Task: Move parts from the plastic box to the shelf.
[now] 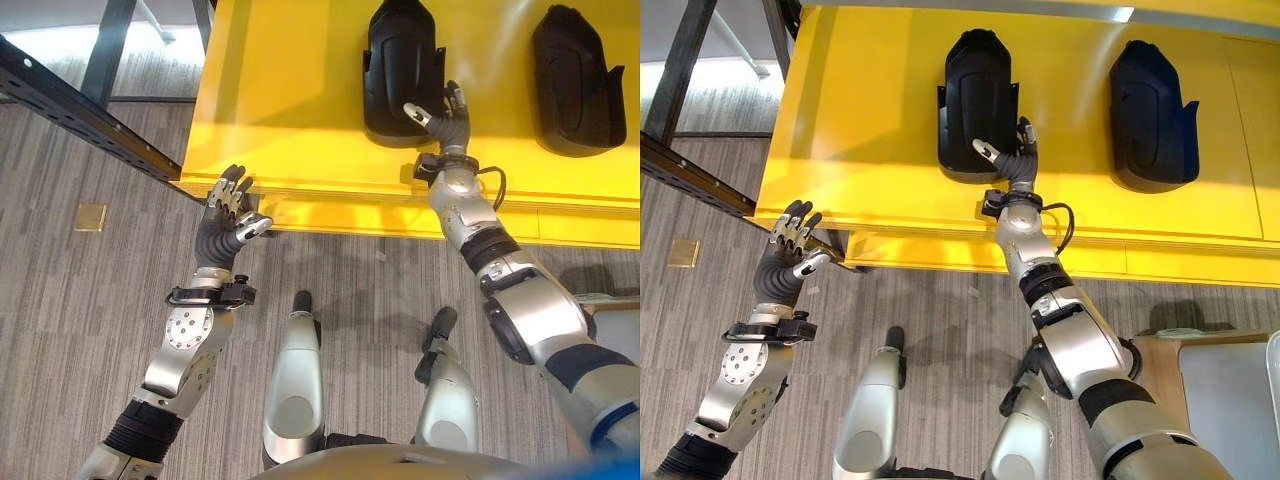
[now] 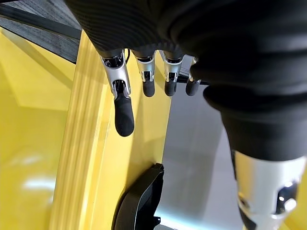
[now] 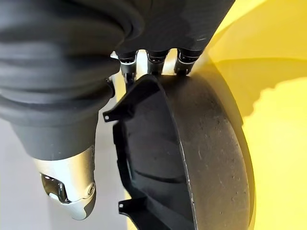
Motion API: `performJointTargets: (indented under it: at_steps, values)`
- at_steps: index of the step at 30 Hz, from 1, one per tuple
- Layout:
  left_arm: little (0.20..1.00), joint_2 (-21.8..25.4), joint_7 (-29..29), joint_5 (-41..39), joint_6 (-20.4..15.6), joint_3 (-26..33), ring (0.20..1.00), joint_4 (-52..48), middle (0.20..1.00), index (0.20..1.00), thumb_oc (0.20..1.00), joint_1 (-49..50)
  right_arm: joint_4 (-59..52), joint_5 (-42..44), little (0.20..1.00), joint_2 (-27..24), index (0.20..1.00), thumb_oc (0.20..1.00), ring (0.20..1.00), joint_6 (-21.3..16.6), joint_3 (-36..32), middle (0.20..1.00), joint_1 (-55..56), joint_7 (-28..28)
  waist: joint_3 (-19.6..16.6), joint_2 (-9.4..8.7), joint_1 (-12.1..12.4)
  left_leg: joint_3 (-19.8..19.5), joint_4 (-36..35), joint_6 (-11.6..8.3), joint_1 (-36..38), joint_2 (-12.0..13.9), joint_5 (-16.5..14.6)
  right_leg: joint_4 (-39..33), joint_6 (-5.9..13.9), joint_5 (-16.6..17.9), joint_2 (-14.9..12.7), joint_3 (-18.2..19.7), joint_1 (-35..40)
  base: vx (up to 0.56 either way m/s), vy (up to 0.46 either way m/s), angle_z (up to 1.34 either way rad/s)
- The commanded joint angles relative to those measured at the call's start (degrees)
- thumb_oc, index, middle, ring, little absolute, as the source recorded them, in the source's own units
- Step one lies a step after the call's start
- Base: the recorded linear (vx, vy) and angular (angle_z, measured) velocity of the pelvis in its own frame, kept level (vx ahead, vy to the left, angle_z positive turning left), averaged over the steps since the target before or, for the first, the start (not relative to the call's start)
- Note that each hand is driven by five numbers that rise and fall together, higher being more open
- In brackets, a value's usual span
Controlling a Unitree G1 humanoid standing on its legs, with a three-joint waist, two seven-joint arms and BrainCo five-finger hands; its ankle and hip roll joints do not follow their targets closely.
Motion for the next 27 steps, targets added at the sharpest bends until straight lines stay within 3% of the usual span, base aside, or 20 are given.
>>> performJointTargets:
  at_steps: [1,7,17,27]
  values:
    - [1.0,0.4,0.3,0.6,-3.1,1.1,1.0,-4.8,1.0,1.0,1.0,-1.1,-0.2,2.5,1.0,3.8,1.0,1.0,1.0,1.1,2.0,1.0,-0.1,2.6,4.4,1.62,3.5,0.0,-7.1,3.94,1.9,-3.5,2.8,14.0,0.68,-10.1,0.9,-1.7,0.2,0.0,0.0,0.0]
    - [1.0,0.4,0.4,0.6,-3.1,1.3,1.0,-4.9,1.0,1.0,1.0,-0.8,-0.9,1.8,1.0,2.1,1.0,1.0,1.0,0.9,1.1,1.0,0.1,1.5,4.5,1.48,3.2,-0.1,-7.1,3.95,2.0,-3.5,2.8,14.0,0.72,-10.0,1.0,-1.5,0.1,0.0,0.0,0.0]
    - [1.0,-1.1,-0.2,1.0,-3.4,2.0,1.0,-4.6,1.0,1.0,1.0,0.1,-1.9,0.0,1.0,-9.4,1.0,1.0,1.0,-0.1,-5.8,1.0,9.5,-1.5,5.0,0.41,0.8,0.1,-7.0,3.86,2.4,-3.0,2.6,14.3,0.74,-10.3,1.4,-1.0,0.0,-0.01,-0.002,0.04]
    - [1.0,-2.4,-0.7,1.0,-2.9,3.5,1.0,-3.3,1.0,1.0,1.0,0.8,-13.9,0.1,1.0,-9.8,1.0,1.0,1.0,-1.9,-7.7,1.0,24.4,0.4,4.2,-0.27,-1.2,0.6,-7.7,3.49,3.7,-2.4,3.0,13.9,0.72,-10.4,1.8,-0.5,0.4,0.0,-0.001,0.0]
